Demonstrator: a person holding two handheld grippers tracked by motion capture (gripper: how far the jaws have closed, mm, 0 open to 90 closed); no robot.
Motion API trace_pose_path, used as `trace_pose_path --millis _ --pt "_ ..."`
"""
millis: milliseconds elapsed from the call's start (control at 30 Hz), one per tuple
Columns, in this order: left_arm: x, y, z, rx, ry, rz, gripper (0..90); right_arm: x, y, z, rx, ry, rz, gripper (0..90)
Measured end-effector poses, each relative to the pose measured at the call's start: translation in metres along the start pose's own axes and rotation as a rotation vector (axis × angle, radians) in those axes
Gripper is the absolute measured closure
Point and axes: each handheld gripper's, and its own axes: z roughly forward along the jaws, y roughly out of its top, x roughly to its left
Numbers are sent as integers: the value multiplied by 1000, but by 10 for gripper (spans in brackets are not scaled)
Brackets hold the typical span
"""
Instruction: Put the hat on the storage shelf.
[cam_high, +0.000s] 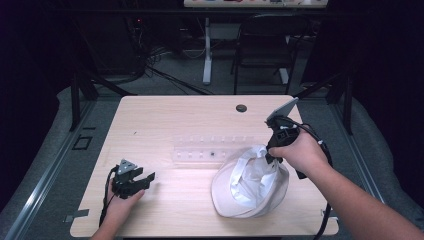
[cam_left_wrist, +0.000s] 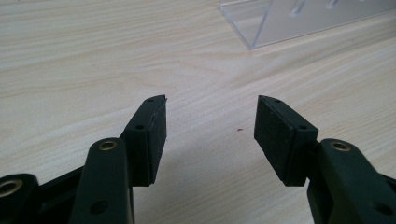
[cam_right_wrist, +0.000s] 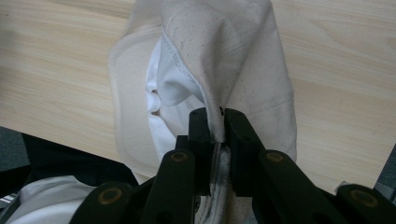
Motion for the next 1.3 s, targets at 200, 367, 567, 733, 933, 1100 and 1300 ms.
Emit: trace_pose_path --millis 200,367,567,733,933,1100,1300 --pt "0 0 0 -1 0 1 446 5 3 -12 18 2 2 818" --pt "-1 0 0 -1 -1 0 446 9 3 -20 32 -4 12 818" --pt "-1 0 0 1 -3 8 446 9 5 -27 48 90 50 818" --pt "0 0 0 -11 3 -2 445 1 4 -24 62 209 89 819" --pt "-1 0 0 -9 3 3 445 -6 3 -23 62 296 119 820" --pt "-1 0 1 -7 2 3 445 -9 2 -28 50 366 118 820" --pt "-1 0 -1 1 0 6 446 -11 0 -32 31 458 127 820"
